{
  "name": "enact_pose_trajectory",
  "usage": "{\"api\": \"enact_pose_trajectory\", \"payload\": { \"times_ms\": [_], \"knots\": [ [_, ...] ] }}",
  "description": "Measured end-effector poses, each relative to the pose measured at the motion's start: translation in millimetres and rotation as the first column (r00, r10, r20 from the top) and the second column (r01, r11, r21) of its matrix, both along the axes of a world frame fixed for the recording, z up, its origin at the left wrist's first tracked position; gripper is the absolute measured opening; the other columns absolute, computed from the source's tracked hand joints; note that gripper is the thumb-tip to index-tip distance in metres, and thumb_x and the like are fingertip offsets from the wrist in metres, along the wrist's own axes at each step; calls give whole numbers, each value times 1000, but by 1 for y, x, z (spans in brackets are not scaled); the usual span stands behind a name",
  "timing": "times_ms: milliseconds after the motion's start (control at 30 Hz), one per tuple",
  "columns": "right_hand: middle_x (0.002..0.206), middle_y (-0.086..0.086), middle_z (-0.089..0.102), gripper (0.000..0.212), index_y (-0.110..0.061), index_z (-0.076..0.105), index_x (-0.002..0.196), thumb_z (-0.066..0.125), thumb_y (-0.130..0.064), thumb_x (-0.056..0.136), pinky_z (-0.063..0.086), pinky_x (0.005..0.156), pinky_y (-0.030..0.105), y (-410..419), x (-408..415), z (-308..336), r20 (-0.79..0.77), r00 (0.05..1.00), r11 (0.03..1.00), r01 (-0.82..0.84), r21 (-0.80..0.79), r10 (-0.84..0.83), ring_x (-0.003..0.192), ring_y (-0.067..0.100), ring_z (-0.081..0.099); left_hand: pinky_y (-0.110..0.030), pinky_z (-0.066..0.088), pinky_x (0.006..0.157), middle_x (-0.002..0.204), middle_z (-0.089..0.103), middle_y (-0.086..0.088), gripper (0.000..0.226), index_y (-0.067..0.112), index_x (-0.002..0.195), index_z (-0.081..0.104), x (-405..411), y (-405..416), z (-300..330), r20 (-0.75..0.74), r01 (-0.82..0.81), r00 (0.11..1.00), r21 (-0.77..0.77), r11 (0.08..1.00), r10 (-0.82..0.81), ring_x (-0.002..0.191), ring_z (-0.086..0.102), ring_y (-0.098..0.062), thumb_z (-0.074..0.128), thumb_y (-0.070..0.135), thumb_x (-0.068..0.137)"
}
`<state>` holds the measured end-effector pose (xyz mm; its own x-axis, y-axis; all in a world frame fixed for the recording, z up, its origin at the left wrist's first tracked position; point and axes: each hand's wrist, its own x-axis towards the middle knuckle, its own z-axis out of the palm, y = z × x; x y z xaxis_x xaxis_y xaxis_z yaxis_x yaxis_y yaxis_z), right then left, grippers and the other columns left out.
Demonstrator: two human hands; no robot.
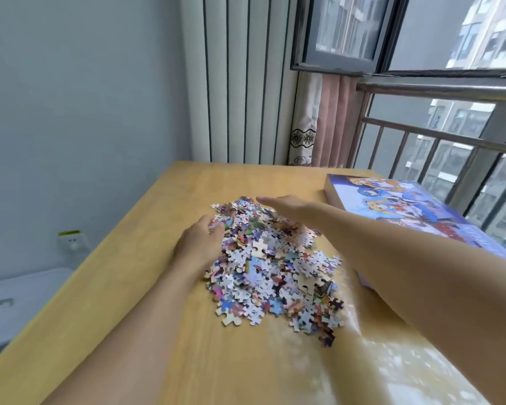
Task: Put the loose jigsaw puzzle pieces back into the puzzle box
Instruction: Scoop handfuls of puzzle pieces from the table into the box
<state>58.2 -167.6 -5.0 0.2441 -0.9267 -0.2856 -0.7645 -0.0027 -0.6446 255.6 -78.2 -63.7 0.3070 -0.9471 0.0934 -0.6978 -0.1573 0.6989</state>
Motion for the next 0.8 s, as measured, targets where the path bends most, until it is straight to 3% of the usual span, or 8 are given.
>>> {"api": "enact_pose_trajectory", "payload": {
  "times_ms": [100, 133, 200, 267, 333, 533, 667, 800],
  "knots": [
    [88, 6, 63, 77, -6, 69, 108, 48, -77, 87, 47, 79, 32, -13, 26, 11, -109, 993, 984, -66, -167, 48, 77, 20, 56, -36, 50, 90, 139, 59, -2, 43, 30, 144, 47, 3, -6, -6, 2, 12, 1000, -34, 999, -12, 107, 62, -26, 35, 41, 104],
    [91, 8, 65, 77, -6, 70, 104, 48, -78, 87, 46, 82, 33, -18, 33, 12, -150, 987, 968, -93, -233, 59, 81, 21, 58, -35, 49, 90, 139, 59, -1, 42, 31, 143, 48, 4, -7, -6, 5, 1, 1000, -44, 999, -1, 107, 61, -24, 35, 39, 104],
    [134, 12, 60, 88, -7, 60, 133, 49, -80, 84, 43, 104, 40, -23, 47, 10, -204, 968, 950, -197, -243, 148, 120, 28, 57, -32, 47, 82, 136, 61, 2, 39, 34, 141, 50, 5, -11, -6, 8, -19, 1000, -48, 999, 20, 98, 59, -20, 36, 35, 104],
    [163, 6, 30, 104, -17, 31, 157, 55, -82, 79, 27, 120, 51, -23, 61, 7, -214, 934, 950, -305, -64, 285, 148, 31, 31, -31, 47, 69, 114, 69, 2, 36, 39, 133, 53, 6, -14, -7, 13, -18, 1000, -43, 999, 19, 81, 61, -19, 36, 33, 103],
    [169, 2, 13, 108, -27, 16, 161, 57, -81, 76, 20, 121, 55, -21, 67, 7, -307, 872, 922, -382, 59, 380, 154, 32, 17, -34, 48, 65, 95, 68, 3, 35, 41, 127, 54, 7, -13, -8, -1, -13, 1000, -35, 999, 13, 72, 61, -21, 36, 28, 101],
    [166, -1, 22, 138, -33, 21, 158, 81, -69, 39, 34, 116, 57, -2, 63, 28, -436, 794, 903, -407, 136, 424, 149, 31, 29, -41, 54, 85, 126, 64, 4, 35, 38, 131, 54, 8, -16, -7, -21, 24, 999, -54, 998, -25, 91, 67, -28, 40, 34, 99],
    [143, -3, 47, 108, -27, 40, 150, 89, -57, 59, 47, 101, 41, 7, 52, 28, -464, 808, 910, -415, -12, 363, 127, 26, 48, -45, 47, 100, 143, 54, 1, 37, 32, 137, 50, 3, -15, -8, -2, 100, 995, -60, 993, -100, 120, 57, -28, 36, 34, 103],
    [125, -5, 56, 85, -23, 56, 138, 90, -50, 65, 46, 87, 32, 8, 39, 26, -363, 886, 917, -366, -161, 290, 110, 22, 56, -43, 42, 107, 146, 51, 1, 37, 30, 138, 51, 2, -14, -7, -68, 95, 993, -87, 992, -101, 130, 50, -23, 38, 36, 104]
  ]
}}
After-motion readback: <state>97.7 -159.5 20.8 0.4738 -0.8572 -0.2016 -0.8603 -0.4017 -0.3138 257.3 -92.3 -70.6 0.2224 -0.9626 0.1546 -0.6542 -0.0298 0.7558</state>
